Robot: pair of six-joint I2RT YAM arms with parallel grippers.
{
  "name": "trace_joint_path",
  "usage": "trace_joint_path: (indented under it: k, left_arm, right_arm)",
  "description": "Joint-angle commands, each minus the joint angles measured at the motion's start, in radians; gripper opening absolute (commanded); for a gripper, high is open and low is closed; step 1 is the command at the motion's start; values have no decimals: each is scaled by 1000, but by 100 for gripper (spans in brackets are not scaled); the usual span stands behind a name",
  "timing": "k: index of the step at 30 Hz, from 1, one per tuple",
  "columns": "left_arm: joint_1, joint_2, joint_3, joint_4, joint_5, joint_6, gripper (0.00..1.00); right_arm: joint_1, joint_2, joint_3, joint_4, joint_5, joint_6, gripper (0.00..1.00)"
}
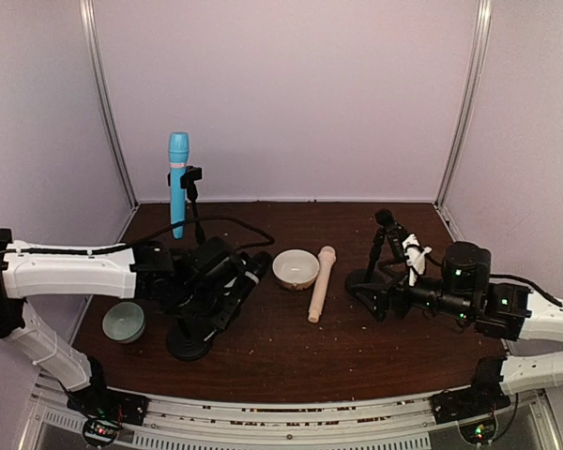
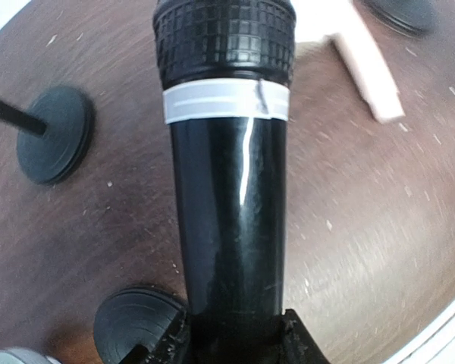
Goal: Attach the microphones to the stand
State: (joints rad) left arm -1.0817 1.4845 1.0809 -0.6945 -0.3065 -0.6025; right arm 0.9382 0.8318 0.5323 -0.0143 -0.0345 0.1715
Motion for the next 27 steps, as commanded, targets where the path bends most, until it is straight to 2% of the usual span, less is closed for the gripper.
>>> trace_joint_path:
  k: [1, 4, 9, 13, 17, 27]
  left_arm:
    - [-60, -135, -100, 207, 31, 223, 0]
    - [-84, -206, -168, 311, 77, 356, 0]
    - [-87, -226, -191, 337, 148, 521, 0]
    - [-108, -256, -262, 464, 193, 639, 0]
    - [-110, -264, -305, 559, 228, 680, 0]
    - [-161, -221, -236, 544, 270, 733, 0]
  right_arm:
    - [4, -85, 16, 14, -38, 42, 100]
    - [5, -77, 63, -36, -148, 44, 100]
    - [4, -18, 179, -214, -285, 55, 92]
    - [5, 16, 213, -247, -415, 69, 91]
    - [5, 56, 237, -267, -441, 79, 90]
    - [6, 171, 291, -283, -438, 97, 89]
